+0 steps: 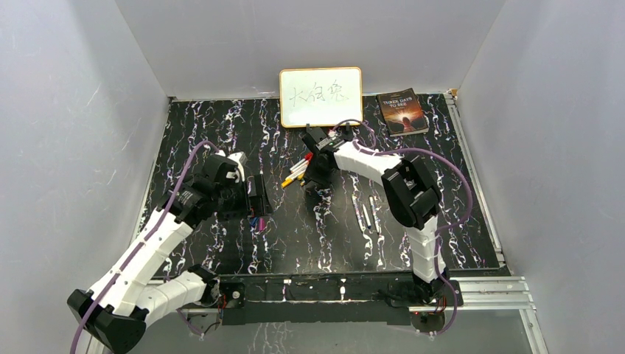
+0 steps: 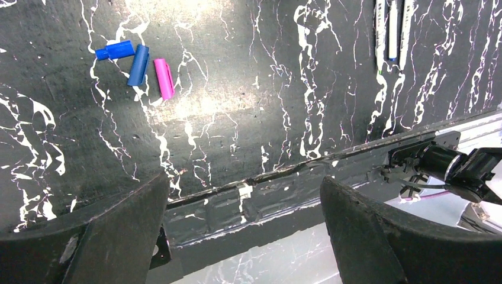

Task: Open the pen caps
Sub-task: Pick up the pen from the center of the board.

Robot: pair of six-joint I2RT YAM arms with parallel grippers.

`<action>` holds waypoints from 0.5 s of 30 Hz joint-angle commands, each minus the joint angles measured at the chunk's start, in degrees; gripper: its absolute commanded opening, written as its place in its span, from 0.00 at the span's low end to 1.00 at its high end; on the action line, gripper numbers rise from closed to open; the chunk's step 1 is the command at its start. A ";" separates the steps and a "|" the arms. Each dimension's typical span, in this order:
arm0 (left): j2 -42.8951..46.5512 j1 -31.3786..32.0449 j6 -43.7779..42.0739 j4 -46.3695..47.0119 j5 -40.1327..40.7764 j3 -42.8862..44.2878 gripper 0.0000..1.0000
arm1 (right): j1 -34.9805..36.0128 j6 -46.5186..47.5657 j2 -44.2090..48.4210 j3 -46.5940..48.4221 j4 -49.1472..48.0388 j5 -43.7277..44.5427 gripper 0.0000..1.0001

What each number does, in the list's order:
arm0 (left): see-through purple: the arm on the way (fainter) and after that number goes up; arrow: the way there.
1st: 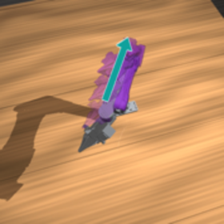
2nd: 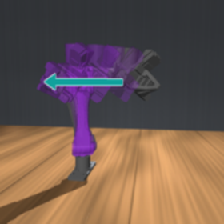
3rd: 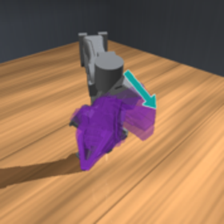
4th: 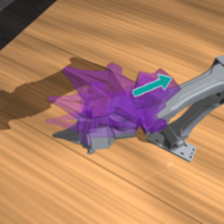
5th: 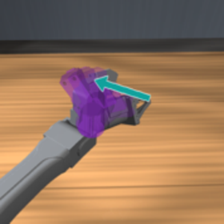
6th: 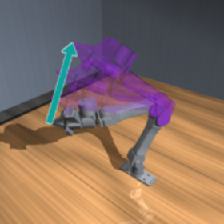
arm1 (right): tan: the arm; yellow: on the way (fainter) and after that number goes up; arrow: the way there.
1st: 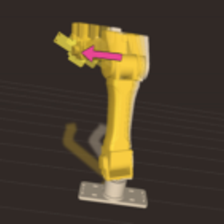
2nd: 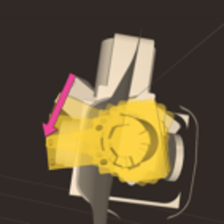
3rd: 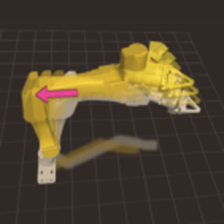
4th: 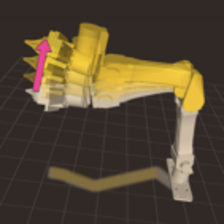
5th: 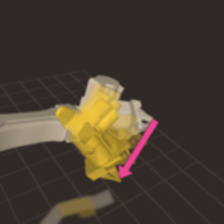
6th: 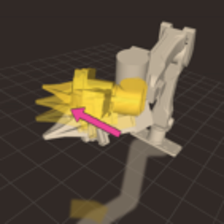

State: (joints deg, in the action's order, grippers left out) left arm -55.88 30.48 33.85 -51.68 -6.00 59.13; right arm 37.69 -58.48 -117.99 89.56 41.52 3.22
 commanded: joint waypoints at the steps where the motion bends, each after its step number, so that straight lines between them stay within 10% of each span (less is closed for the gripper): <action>1: 1.79 -0.19 -1.60 -1.84 -1.42 -0.99 0.98 | -0.96 -5.22 -1.59 3.14 -2.44 1.39 0.38; 15: 3.40 -0.18 -2.25 -1.76 -2.48 -3.41 0.98 | -1.56 -8.29 -3.28 3.79 -4.28 1.42 0.34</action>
State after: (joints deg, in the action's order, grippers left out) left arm -53.60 30.48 32.56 -52.49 -6.85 56.88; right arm 36.27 -64.88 -121.89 92.18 40.03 3.07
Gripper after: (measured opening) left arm 0.983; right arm 0.329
